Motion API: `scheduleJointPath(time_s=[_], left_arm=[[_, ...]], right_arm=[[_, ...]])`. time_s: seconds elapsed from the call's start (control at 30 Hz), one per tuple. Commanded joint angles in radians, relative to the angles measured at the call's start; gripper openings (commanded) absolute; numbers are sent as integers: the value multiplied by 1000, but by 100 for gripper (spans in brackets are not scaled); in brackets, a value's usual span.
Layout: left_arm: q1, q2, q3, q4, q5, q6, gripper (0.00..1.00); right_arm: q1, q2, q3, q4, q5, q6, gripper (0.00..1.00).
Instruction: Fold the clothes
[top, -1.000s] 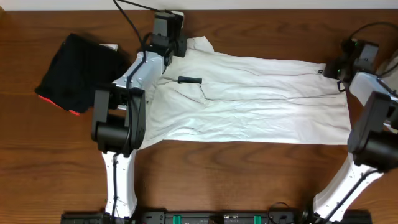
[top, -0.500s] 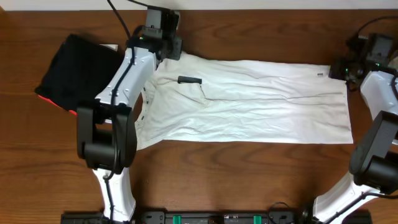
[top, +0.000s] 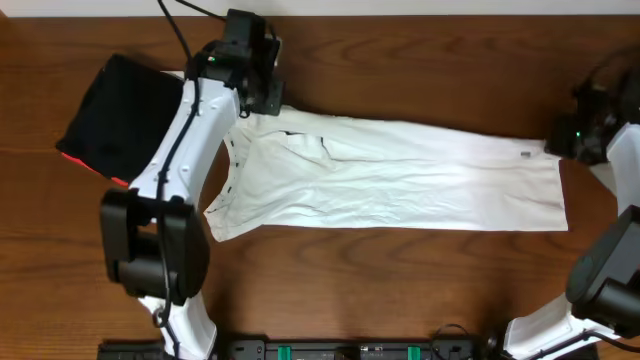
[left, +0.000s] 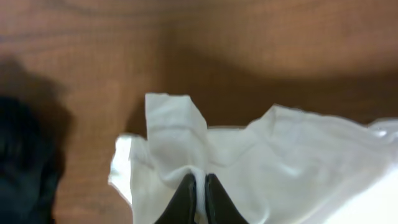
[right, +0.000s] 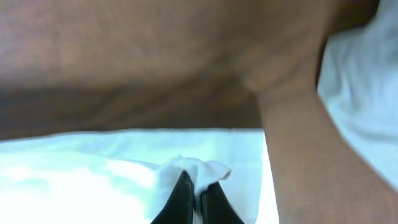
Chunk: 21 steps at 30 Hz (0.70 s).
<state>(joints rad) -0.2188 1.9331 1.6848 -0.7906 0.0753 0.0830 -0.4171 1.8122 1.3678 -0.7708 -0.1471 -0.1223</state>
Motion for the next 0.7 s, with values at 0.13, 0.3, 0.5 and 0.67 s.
scheduleJointPath(time_s=[0.13,0.3,0.5,0.67], left_arm=[[3,-31,17,-207,-5,-106,6],[3,-31,11,-313,-5,-191,6],[3,-31,-26,-347,-5,-272,6],[3,-31,-89,-350,-5,-288,6]], right_arm=[[-44,-19,13,-104,-44,-14,1],[-43,-19,12,-190,-44,-14,1],[-43,-19,10,-257,6,22,1],[-44,-19,2,-277,74,44,1]])
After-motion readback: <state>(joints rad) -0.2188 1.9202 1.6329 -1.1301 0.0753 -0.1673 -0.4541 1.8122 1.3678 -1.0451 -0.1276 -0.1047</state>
